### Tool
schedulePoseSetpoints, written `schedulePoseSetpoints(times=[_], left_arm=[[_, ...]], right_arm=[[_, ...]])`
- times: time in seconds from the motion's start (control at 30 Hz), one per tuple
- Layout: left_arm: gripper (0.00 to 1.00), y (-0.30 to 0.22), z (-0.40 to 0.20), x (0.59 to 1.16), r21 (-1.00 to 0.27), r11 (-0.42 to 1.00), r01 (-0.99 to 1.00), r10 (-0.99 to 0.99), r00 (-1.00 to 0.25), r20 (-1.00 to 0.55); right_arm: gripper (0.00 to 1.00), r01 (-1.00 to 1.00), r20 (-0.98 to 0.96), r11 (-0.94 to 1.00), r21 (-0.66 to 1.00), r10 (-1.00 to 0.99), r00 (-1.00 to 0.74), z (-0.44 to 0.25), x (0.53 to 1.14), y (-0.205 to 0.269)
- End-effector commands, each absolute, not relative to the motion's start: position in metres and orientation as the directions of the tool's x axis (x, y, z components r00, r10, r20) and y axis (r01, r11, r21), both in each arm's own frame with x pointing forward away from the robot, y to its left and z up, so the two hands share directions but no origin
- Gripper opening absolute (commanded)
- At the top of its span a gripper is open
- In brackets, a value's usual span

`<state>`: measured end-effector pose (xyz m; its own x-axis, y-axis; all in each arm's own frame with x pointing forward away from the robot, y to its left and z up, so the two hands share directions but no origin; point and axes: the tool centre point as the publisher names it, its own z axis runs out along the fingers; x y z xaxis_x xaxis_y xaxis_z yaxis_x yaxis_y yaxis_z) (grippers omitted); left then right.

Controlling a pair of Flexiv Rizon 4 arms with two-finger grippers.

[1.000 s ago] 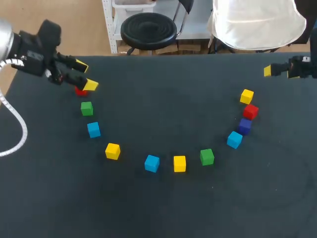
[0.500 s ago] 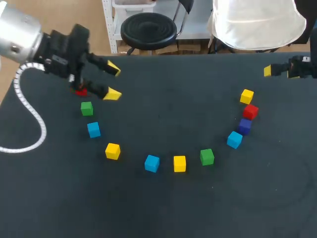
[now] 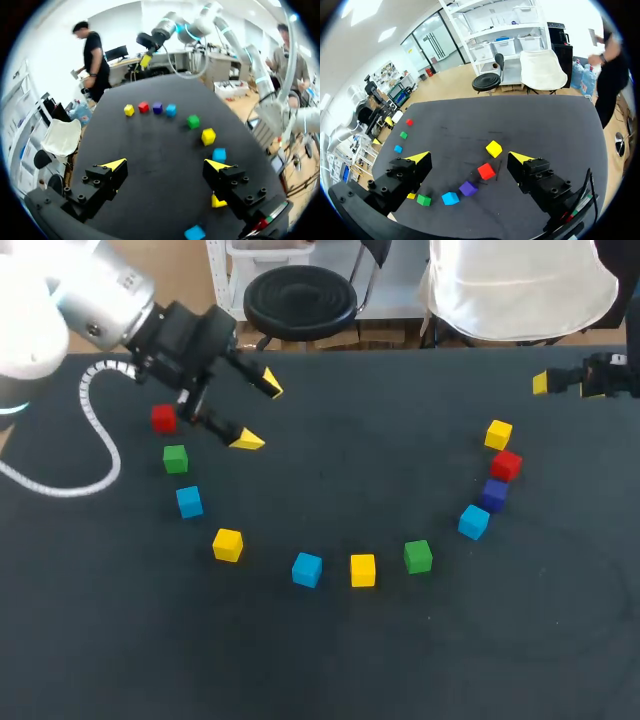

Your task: Place the blue cubes, place green cubes on the blue cubes, place the yellow cubes on the green cubes, then place the red cubes on the yellow cubes, and place purple cube on the red cubes.

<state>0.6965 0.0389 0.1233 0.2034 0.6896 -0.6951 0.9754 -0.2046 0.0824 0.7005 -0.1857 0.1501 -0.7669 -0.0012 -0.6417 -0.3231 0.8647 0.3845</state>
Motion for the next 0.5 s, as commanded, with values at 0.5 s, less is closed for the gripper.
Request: schedulePoseSetpoints(times=[0.5], left_arm=[[1.00, 0.064, 0.105, 0.730, -0.098, -0.187, 0.977, 0.734, 0.073, -0.675]], right_arm=[[1.00, -0.320, -0.642, 0.867, 0.382, 0.000, -0.767, 0.150, 0.700, -0.185]])
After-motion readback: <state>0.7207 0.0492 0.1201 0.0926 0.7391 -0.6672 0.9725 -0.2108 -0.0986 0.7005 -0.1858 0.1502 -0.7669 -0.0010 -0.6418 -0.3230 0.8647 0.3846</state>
